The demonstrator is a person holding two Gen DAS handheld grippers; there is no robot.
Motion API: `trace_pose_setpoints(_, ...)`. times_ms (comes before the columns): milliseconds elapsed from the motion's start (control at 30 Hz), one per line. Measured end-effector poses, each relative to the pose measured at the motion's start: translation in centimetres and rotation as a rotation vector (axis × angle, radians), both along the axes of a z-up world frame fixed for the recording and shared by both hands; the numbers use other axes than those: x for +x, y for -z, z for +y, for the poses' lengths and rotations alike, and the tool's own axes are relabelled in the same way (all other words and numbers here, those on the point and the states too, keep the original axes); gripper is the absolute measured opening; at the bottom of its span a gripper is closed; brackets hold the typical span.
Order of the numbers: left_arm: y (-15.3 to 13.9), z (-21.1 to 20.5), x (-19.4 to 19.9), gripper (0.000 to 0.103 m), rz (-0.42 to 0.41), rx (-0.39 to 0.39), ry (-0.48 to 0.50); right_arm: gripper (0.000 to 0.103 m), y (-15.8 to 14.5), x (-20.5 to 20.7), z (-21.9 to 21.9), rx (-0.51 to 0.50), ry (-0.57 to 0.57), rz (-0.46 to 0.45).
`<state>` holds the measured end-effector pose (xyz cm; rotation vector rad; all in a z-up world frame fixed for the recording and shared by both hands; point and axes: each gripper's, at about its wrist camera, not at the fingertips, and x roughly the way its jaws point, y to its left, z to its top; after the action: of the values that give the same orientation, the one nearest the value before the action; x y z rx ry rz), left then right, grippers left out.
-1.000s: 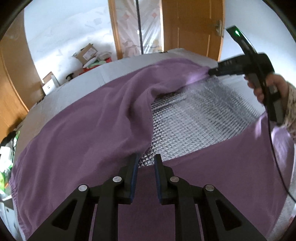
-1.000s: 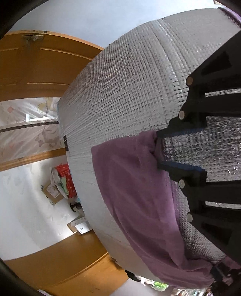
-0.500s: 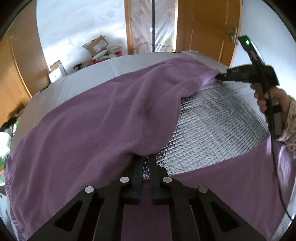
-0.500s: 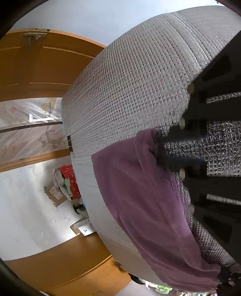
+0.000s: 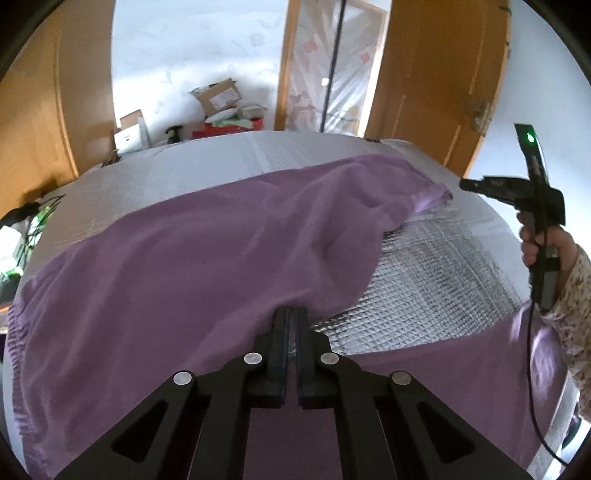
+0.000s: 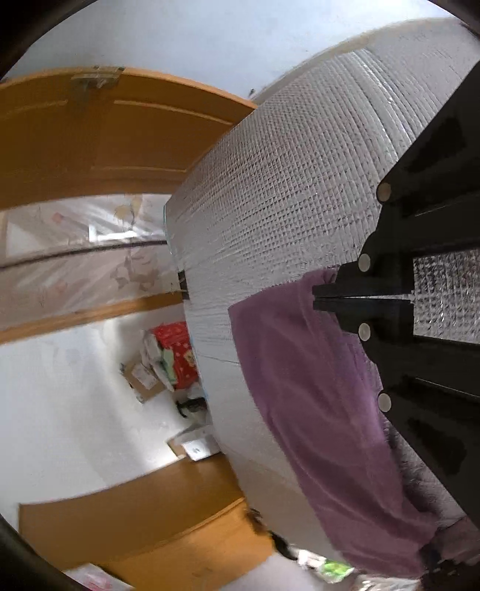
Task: Fold clothes
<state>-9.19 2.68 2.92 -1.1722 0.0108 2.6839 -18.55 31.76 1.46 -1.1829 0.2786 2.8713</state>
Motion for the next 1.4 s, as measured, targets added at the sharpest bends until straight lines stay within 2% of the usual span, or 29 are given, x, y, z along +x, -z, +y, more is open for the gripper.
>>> trace_pose_setpoints(100, -0.1, 1.1, 0.0, 0.004, 0.015, -0.025, 0.025, 0.003, 1.4, -0.8, 0.3, 0.001, 0.007, -0.046)
trace_pose_setpoints(167, -0.1, 1.8, -0.1, 0.012, 0.009, -0.022, 0.058, 0.013, 1.9, -1.0, 0.6, -0.024, 0.013, -0.053)
trace_pose_setpoints(200, -0.2, 2.2, -0.2, 0.018, 0.007, -0.019, 0.074, 0.023, 2.2, -1.1, 0.8, -0.041, 0.013, -0.052)
trace_pose_setpoints(233, -0.2, 2.4, -0.2, 0.018, 0.005, -0.015, 0.088, 0.029, 2.4, -1.2, 1.0, -0.057, 0.013, -0.052)
trace_pose_setpoints(400, 0.1, 4.4, -0.4, 0.02, -0.002, -0.072, 0.135, 0.03, 3.0, -2.1, 0.7, -0.055, -0.007, -0.074)
trace_pose_setpoints(567, 1.4, 6.1, -1.1, 0.02, -0.035, -0.149, 0.145, 0.036, 3.5, -3.3, 0.8, -0.08, -0.026, -0.08)
trace_pose_setpoints(667, 1.8, 6.2, -1.7, 0.02, -0.048, -0.171, 0.128, 0.038, 3.6, -3.7, 0.2, -0.042, -0.048, -0.086)
trace_pose_setpoints(733, 2.0, 5.9, -2.0, 0.02, -0.055, -0.154, 0.114, 0.038, 3.7, -3.9, -0.3, 0.003, -0.066, -0.1)
trace_pose_setpoints(833, 2.0, 5.3, -2.3, 0.02, -0.065, -0.115, 0.096, 0.038, 3.7, -4.0, -0.4, 0.005, -0.057, -0.105)
trace_pose_setpoints(900, 2.0, 4.7, -2.5, 0.018, -0.07, -0.083, 0.086, 0.031, 3.6, -4.1, -0.7, 0.036, -0.05, -0.112)
trace_pose_setpoints(933, 1.9, 4.5, -2.6, 0.009, -0.073, -0.067, 0.082, 0.024, 3.6, -4.1, -0.8, 0.052, -0.046, -0.115)
trace_pose_setpoints(967, 1.8, 4.1, -2.6, 0.007, -0.073, -0.046, 0.075, 0.015, 3.5, -4.1, -1.0, 0.061, -0.048, -0.119)
trace_pose_setpoints(1000, 1.7, 3.7, -2.7, 0.006, -0.072, -0.023, 0.066, 0.011, 3.3, -4.1, -1.0, 0.054, -0.044, -0.114)
trace_pose_setpoints(1133, 0.9, 2.5, -2.3, 0.001, -0.044, 0.032, 0.032, 0.008, 2.3, -3.5, -1.3, 0.049, -0.03, -0.067)
trace_pose_setpoints(1400, -0.7, 0.2, -1.4, 0.0, 0.009, 0.117, -0.022, 0.008, -0.9, -0.5, -0.8, 0.05, -0.014, 0.03)
